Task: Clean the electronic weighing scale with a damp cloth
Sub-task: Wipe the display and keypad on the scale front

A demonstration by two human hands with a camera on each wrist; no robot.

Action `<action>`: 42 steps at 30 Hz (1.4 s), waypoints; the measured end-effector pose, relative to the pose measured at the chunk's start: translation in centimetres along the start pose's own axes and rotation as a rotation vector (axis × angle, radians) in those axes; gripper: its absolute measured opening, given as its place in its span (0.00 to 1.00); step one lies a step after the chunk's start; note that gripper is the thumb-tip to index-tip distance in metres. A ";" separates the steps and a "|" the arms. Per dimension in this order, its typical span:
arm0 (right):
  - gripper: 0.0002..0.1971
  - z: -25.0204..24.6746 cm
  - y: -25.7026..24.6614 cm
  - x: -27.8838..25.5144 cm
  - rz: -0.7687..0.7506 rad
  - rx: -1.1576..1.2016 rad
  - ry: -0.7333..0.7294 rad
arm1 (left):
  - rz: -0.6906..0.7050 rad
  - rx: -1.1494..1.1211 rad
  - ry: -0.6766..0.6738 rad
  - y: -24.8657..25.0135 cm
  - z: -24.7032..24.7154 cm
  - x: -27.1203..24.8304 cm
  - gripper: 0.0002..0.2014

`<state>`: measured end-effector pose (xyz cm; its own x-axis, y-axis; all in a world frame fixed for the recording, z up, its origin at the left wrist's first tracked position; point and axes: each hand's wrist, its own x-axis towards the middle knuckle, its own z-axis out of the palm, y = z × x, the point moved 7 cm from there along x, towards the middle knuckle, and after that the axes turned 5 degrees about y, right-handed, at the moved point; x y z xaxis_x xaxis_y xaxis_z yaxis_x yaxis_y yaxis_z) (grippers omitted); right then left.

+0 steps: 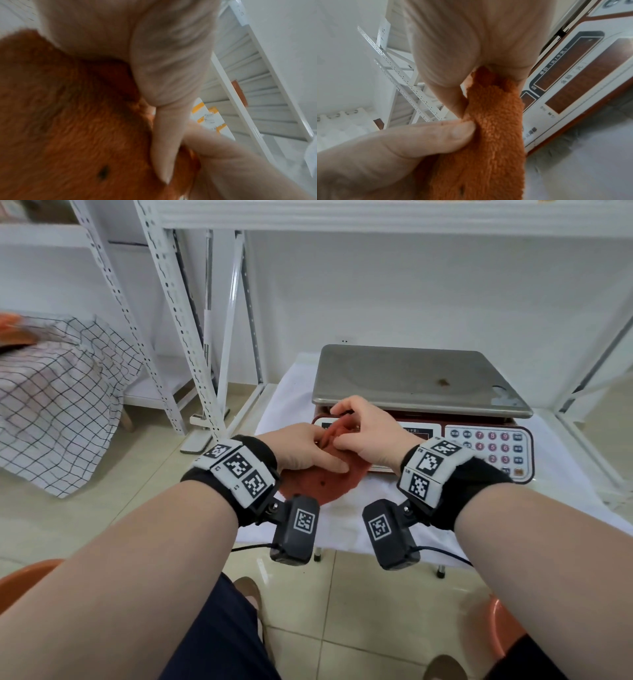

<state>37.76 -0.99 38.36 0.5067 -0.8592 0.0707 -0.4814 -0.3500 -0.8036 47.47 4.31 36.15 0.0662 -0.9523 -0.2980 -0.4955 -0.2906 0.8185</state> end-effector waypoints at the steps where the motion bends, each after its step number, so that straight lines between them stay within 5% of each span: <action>1: 0.19 -0.2 0.1 0.1 -0.013 -0.016 0.033 | 0.026 0.016 0.045 0.1 0.0 0.2 0.09; 8: 0.15 -4.2 3.0 -0.2 -0.030 -0.327 0.290 | 0.215 0.057 0.516 0.9 -3.0 0.1 0.04; 12: 0.17 -5.2 4.2 -0.9 -0.046 -0.542 0.336 | 0.294 -0.012 0.667 0.7 -3.1 0.0 0.16; 18: 0.22 -4.8 5.3 -1.8 0.000 -0.723 0.304 | 0.331 0.509 0.674 0.3 -0.6 1.5 0.24; 28: 0.31 -3.6 6.7 -3.4 -0.025 -0.808 0.304 | 0.373 0.706 0.592 0.3 3.0 1.5 0.22; 37: 0.28 -5.2 6.9 -2.9 -0.060 -0.719 0.345 | 0.478 0.832 0.356 0.3 4.0 1.2 0.21; 42: 0.27 -5.7 7.5 -2.9 -0.098 -0.699 0.369 | 0.312 0.692 0.634 -0.1 0.7 1.3 0.24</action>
<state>28.62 -3.20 35.50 0.3593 -0.8377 0.4112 -0.8462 -0.4783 -0.2350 46.98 3.21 35.29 0.1980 -0.9092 0.3662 -0.9532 -0.0915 0.2881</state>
